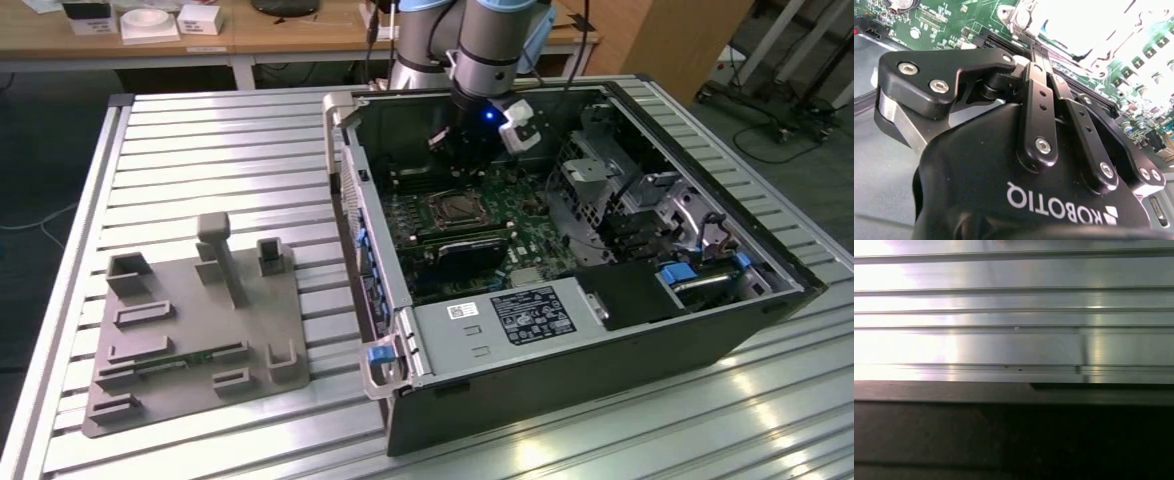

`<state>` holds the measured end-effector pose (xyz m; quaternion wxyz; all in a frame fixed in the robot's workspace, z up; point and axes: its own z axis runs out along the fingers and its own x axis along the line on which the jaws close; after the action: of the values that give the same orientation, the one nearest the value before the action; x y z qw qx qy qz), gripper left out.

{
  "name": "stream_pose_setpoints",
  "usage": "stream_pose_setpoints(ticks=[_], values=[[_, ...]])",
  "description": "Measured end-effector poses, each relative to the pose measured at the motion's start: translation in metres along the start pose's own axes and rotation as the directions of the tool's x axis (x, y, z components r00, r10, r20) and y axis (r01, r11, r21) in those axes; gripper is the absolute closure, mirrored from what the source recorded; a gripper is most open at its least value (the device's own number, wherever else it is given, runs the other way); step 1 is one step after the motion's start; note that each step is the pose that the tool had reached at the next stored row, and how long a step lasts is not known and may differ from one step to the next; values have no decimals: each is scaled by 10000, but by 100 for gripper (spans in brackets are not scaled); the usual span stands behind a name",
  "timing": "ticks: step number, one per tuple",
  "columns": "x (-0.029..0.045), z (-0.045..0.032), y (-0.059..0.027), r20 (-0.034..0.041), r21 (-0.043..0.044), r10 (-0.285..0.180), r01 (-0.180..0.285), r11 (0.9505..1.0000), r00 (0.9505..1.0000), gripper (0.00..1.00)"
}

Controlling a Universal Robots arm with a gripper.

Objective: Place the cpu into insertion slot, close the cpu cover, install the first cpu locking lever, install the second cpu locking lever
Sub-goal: 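Install the first cpu locking lever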

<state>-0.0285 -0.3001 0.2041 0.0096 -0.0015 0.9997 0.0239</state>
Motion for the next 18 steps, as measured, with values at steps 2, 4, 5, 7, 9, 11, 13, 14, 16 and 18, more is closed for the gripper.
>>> stream_pose_setpoints(ticks=[2,4,5,7,9,11,13,14,16,18], values=[[-1,0,0,-1,1,1,-1,10000,10000,90],[-2,5,1,0,0,0,0,10000,10000,90],[-2,7,1,0,0,0,0,10000,10000,90],[-1,10,0,-1,2,-1,1,10000,10000,90],[-1,11,0,-1,2,-1,1,10000,10000,90],[-3,13,2,-1,0,0,0,10000,10000,90],[-11,13,5,0,0,-2,2,10000,10000,90],[-13,13,5,0,-1,-2,2,10000,10000,90],[-20,14,5,0,-1,-2,2,10000,10000,90],[-28,14,5,0,0,-1,1,10000,10000,90]])
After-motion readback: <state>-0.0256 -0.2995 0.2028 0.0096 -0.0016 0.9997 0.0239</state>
